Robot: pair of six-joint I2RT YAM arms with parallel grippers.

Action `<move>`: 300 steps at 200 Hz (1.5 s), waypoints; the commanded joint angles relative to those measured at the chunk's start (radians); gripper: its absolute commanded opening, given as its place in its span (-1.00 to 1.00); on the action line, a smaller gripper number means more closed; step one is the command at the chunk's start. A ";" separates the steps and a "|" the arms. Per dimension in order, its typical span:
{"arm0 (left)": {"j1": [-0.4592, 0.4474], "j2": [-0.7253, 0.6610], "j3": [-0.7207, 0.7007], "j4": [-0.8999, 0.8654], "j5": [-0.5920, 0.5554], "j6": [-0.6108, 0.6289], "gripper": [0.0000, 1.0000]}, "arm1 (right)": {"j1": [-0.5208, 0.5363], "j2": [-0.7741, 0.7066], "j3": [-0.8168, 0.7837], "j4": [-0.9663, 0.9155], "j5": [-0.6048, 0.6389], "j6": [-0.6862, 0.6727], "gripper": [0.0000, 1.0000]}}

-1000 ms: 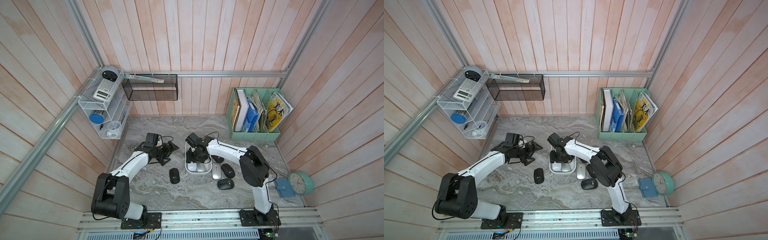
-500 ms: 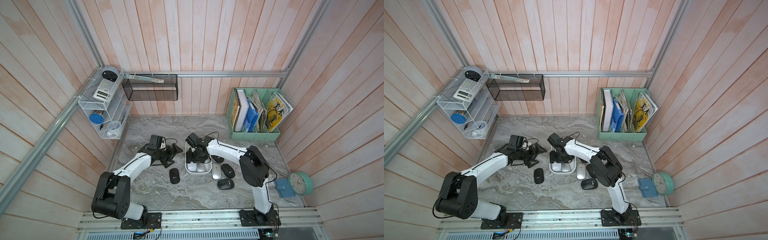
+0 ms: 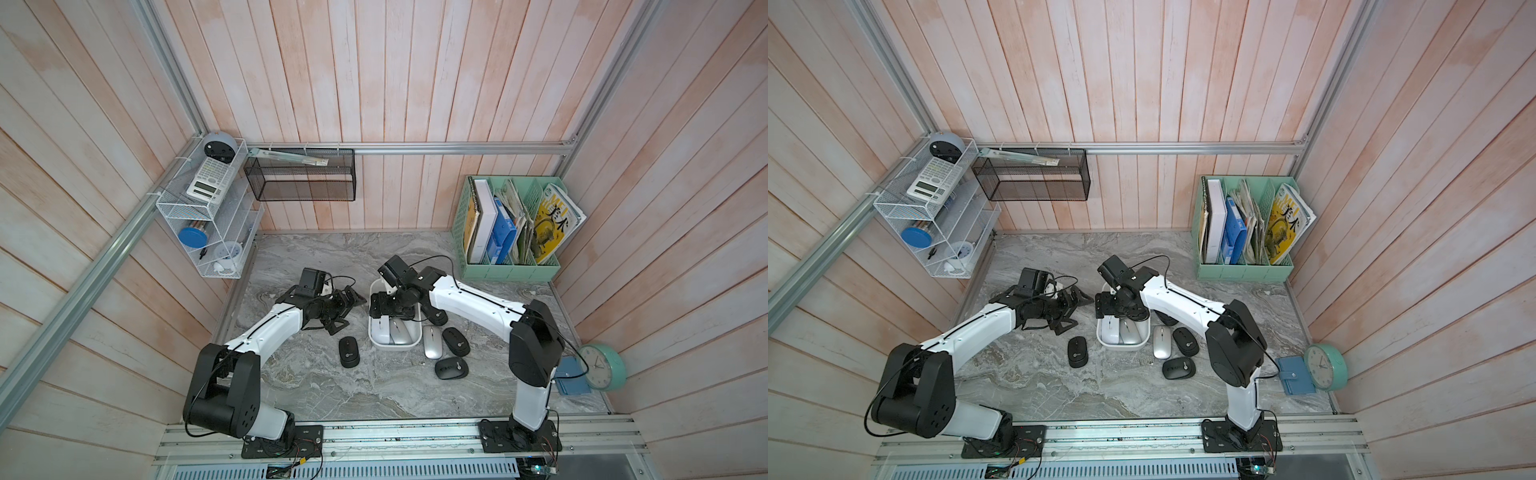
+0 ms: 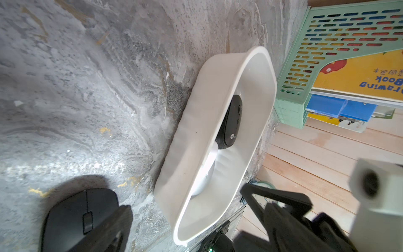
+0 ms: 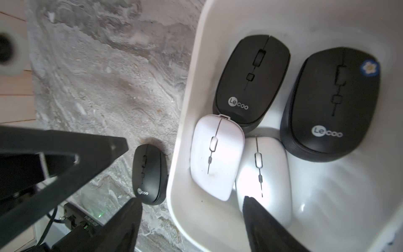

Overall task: Put the mouse in the storage box
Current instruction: Place the mouse in the storage box, then pick up the mouse from the center of the board.

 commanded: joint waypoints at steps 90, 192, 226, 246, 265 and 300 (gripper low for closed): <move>-0.122 -0.019 0.109 0.109 0.070 -0.007 1.00 | -0.391 -0.227 -0.388 -0.010 -0.033 -0.294 0.77; -0.158 0.037 0.082 0.221 0.107 -0.076 1.00 | -0.360 -0.028 -0.277 -0.056 0.143 -0.419 0.87; -0.158 0.048 0.090 0.217 0.117 -0.063 1.00 | -0.353 0.041 -0.226 -0.074 0.133 -0.442 0.86; -0.158 0.054 0.091 0.221 0.123 -0.061 0.99 | -0.347 0.063 -0.207 -0.076 0.126 -0.451 0.85; -0.158 0.061 0.089 0.231 0.128 -0.066 1.00 | -0.342 0.090 -0.186 -0.092 0.139 -0.460 0.84; -0.164 0.068 0.054 0.301 0.156 -0.120 0.99 | -0.342 0.135 -0.169 -0.099 0.149 -0.476 0.76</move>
